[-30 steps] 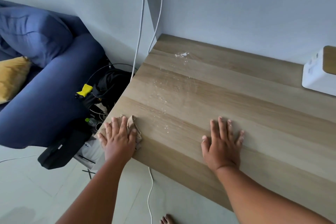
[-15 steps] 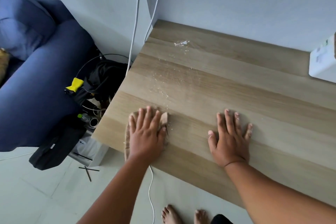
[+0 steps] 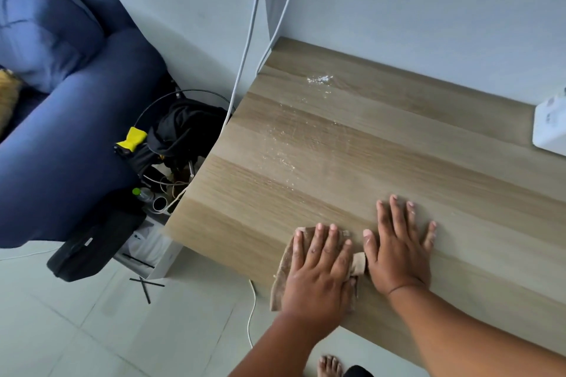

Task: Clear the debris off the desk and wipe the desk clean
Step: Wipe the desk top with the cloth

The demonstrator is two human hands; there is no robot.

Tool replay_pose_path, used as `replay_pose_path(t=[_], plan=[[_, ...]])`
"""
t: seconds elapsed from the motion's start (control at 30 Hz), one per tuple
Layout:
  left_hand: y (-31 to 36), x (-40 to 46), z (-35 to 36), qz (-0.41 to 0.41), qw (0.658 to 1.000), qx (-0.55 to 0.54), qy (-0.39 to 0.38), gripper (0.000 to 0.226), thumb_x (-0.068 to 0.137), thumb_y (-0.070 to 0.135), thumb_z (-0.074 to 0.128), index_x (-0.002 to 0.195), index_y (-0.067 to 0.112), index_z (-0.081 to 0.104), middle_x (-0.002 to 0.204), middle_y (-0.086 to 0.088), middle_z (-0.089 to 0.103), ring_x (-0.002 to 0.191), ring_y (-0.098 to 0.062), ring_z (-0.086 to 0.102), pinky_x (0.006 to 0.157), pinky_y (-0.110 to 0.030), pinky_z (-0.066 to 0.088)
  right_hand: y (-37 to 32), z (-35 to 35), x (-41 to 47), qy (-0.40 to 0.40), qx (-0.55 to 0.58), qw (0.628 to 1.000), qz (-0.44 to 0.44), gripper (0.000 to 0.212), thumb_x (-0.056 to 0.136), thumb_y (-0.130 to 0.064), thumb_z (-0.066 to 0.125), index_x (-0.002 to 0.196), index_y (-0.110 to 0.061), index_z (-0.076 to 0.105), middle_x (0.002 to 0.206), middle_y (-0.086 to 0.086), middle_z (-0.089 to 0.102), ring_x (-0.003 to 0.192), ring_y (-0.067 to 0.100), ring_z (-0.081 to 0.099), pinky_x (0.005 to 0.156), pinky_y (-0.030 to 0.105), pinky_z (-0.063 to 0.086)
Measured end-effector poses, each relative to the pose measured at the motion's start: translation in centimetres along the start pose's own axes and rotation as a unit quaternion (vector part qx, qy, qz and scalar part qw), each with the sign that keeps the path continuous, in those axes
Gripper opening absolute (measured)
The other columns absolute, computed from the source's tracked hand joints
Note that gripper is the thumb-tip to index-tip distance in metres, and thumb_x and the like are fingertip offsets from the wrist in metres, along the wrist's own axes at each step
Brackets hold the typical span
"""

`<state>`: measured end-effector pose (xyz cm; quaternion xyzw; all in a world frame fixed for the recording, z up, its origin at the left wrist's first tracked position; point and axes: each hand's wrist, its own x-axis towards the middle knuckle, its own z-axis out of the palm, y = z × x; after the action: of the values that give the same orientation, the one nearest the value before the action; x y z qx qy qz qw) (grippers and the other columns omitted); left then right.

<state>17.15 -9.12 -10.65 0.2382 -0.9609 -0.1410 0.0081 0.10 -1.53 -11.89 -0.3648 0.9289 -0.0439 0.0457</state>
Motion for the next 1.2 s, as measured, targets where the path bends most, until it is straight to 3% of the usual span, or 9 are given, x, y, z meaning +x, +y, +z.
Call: replay_pose_path(t=[0.17,0.4,0.83,1.03,1.2], plan=[[0.7,3.5,0.3,-0.061,0.998,0.008,-0.003,0.063,0.103,0.049,0.038,0.159,0.02,0.033,0.17,-0.011,0.017,0.158,-0.031,0.001,0.123,-0.062,0.007,0.1,0.0,0.0,0.007,0.012,1.0,0.001,0.066,0.097,-0.044,0.024,0.157,-0.022,0.04,0.17,0.0,0.022,0.158,0.029,0.017,0.122,0.067,0.008],[-1.4,7.2,-0.9,-0.225,0.974,-0.014,0.022,0.069,0.103,0.054,0.028,0.161,0.018,0.025,0.17,-0.013,0.008,0.158,-0.03,-0.007,0.124,-0.059,-0.005,0.4,0.2,0.0,0.004,0.001,1.0,0.006,0.065,0.097,-0.044,0.028,0.158,-0.024,0.037,0.171,-0.002,0.018,0.159,0.026,0.013,0.122,0.067,0.008],[-14.1,4.3,-4.1,-0.375,0.924,-0.005,0.067,0.071,0.101,0.058,0.017,0.163,0.023,0.013,0.172,-0.007,0.002,0.158,-0.024,-0.011,0.125,-0.057,-0.008,0.1,0.2,0.0,0.019,0.007,1.0,0.002,0.064,0.096,-0.043,0.032,0.156,-0.022,0.041,0.17,-0.001,0.022,0.158,0.027,0.016,0.121,0.069,0.009],[-17.8,8.4,-5.9,-0.395,0.917,0.002,0.062,0.068,0.099,0.059,0.016,0.162,0.033,0.012,0.172,-0.003,0.0,0.158,-0.024,-0.01,0.124,-0.057,-0.01,0.2,0.4,0.0,0.022,0.002,1.0,-0.004,0.064,0.096,-0.042,0.033,0.157,-0.023,0.039,0.171,-0.001,0.019,0.158,0.028,0.014,0.122,0.068,0.007],[-18.0,11.3,-6.1,-0.297,0.954,0.026,0.029,0.066,0.1,0.058,0.013,0.162,0.036,0.009,0.172,0.001,0.0,0.158,-0.021,-0.011,0.124,-0.057,-0.01,0.2,0.6,-0.1,0.028,0.003,1.0,-0.003,0.064,0.096,-0.042,0.032,0.157,-0.022,0.04,0.171,0.0,0.021,0.159,0.027,0.013,0.121,0.069,0.011]])
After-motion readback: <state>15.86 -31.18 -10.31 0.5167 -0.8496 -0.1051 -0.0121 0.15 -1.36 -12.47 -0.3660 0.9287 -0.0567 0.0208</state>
